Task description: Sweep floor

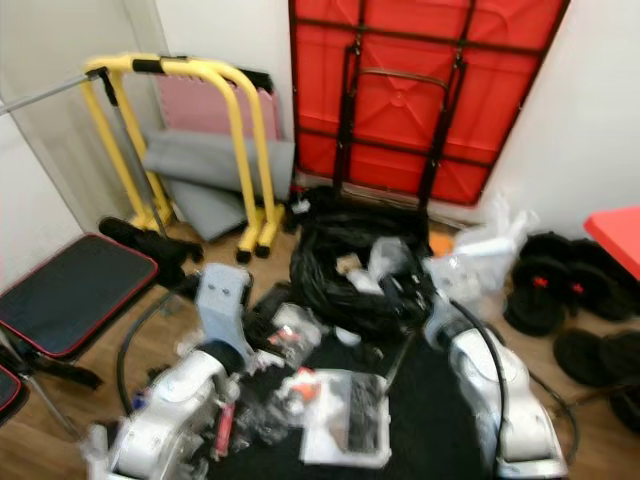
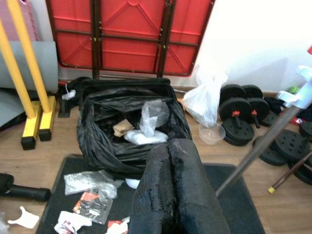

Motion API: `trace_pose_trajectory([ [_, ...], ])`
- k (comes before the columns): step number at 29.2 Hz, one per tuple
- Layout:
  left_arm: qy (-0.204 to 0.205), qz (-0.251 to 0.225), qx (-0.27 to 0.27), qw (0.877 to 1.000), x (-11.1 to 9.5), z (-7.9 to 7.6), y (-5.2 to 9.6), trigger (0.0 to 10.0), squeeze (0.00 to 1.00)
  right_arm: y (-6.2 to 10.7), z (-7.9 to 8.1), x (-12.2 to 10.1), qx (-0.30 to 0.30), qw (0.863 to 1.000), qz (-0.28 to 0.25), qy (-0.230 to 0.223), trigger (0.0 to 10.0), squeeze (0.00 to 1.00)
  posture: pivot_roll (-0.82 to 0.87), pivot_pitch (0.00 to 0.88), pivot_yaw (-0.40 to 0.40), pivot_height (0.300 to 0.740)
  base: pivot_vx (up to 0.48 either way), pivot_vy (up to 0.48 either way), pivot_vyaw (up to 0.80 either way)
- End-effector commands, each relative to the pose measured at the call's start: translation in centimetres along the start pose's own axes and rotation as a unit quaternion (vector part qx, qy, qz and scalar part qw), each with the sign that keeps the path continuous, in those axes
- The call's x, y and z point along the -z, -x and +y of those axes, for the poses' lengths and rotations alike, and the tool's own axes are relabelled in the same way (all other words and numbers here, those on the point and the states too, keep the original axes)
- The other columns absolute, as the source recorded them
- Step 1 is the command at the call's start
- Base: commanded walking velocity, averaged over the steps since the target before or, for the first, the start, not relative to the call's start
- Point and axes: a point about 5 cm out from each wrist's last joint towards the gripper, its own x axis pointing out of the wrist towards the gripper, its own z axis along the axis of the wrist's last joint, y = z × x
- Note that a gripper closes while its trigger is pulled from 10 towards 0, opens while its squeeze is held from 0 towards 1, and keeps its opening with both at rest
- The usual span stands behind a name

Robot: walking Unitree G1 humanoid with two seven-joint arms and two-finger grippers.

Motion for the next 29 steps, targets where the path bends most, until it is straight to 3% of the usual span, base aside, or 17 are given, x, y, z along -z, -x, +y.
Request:
trace_pose_trajectory([
  [1,0.001,-0.003,0.011,1.0,0.0,-0.6,-0.1,10.0,0.0,0.3,-0.6,0.3,0.013,1.0,0.004,0.001,10.0,0.0,-0.1,0.109,-0.16,0.74,0.0,0.0,0.0],
  [9,-0.017,-0.021,0.009,1.0,-0.5,-0.8,-0.2,10.0,0.0,-0.1,-2.3,-0.5,0.062,0.998,-0.012,-0.006,10.0,0.0,-0.11,0.115,-0.17,0.74,0.0,0.0,0.0],
  [20,-0.013,-0.028,0.003,1.0,-0.7,-0.7,-0.2,10.0,0.0,0.0,-2.1,-0.2,0.046,0.999,-0.012,-0.015,10.0,0.0,-0.12,0.117,-0.172,0.74,0.0,0.0,0.0],
  [26,-0.015,-0.027,-0.005,1.0,0.0,-0.1,1.7,10.0,0.0,2.1,-1.9,0.4,0.047,0.997,-0.014,-0.052,10.0,0.0,-0.13,0.121,-0.162,0.74,0.0,0.0,0.0],
  [27,-0.011,-0.027,-0.003,1.0,0.1,-0.1,2.0,0.0,0.0,2.7,-1.7,0.7,0.049,0.997,-0.01,-0.059,10.0,0.0,-0.13,0.125,-0.156,0.74,0.0,0.0,0.0],
  [29,-0.011,-0.027,-0.003,1.0,0.1,-0.1,2.0,0.0,0.0,2.7,-1.7,0.7,0.049,0.997,-0.01,-0.059,10.0,0.0,-0.13,0.125,-0.156,0.74,0.0,0.0,0.0],
])
